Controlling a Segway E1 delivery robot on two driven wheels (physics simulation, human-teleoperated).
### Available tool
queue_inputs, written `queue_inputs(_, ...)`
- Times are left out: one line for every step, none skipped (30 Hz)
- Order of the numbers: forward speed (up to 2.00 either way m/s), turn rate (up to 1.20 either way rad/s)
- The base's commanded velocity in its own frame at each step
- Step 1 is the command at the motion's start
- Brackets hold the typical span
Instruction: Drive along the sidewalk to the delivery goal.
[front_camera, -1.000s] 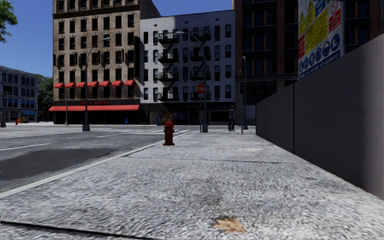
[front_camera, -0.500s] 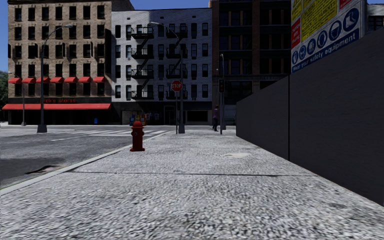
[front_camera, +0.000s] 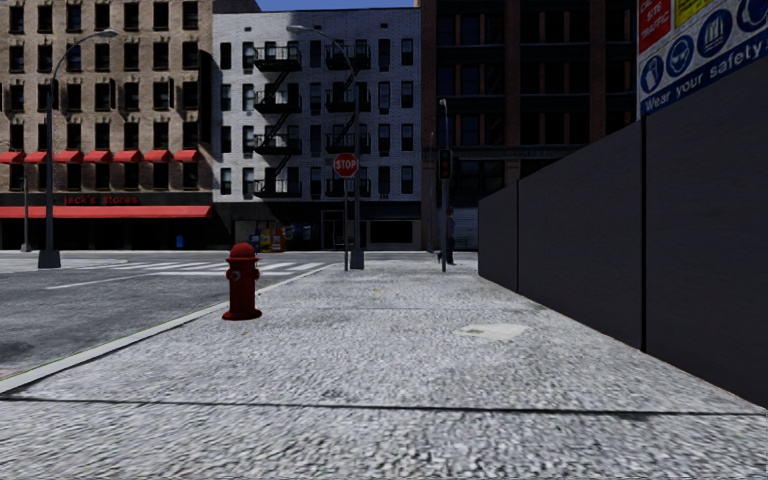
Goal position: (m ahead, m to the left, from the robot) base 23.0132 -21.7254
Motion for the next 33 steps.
queue_inputs(2.0, 0.0)
queue_inputs(2.0, 0.0)
queue_inputs(2.0, 0.0)
queue_inputs(2.0, 0.0)
queue_inputs(2.0, 0.0)
queue_inputs(2.0, 0.0)
queue_inputs(2.0, 0.0)
queue_inputs(2.0, 0.0)
queue_inputs(2.0, 0.0)
queue_inputs(2.0, 0.0)
queue_inputs(2.0, 0.0)
queue_inputs(2.0, 0.0)
queue_inputs(2.0, 0.0)
queue_inputs(2.0, 0.0)
queue_inputs(2.0, 0.0)
queue_inputs(2.0, 0.0)
queue_inputs(2.0, 0.0)
queue_inputs(2.0, 0.0)
queue_inputs(2.0, 0.0)
queue_inputs(2.0, 0.0)
queue_inputs(2.0, 0.0)
queue_inputs(2.0, 0.0)
queue_inputs(2.0, 0.0)
queue_inputs(2.0, 0.0)
queue_inputs(2.0, 0.0)
queue_inputs(2.0, 0.0)
queue_inputs(2.0, 0.0)
queue_inputs(2.0, 0.0)
queue_inputs(2.0, 0.0)
queue_inputs(2.0, 0.0)
queue_inputs(2.0, 0.0)
queue_inputs(2.0, 0.0)
queue_inputs(2.0, 0.0)
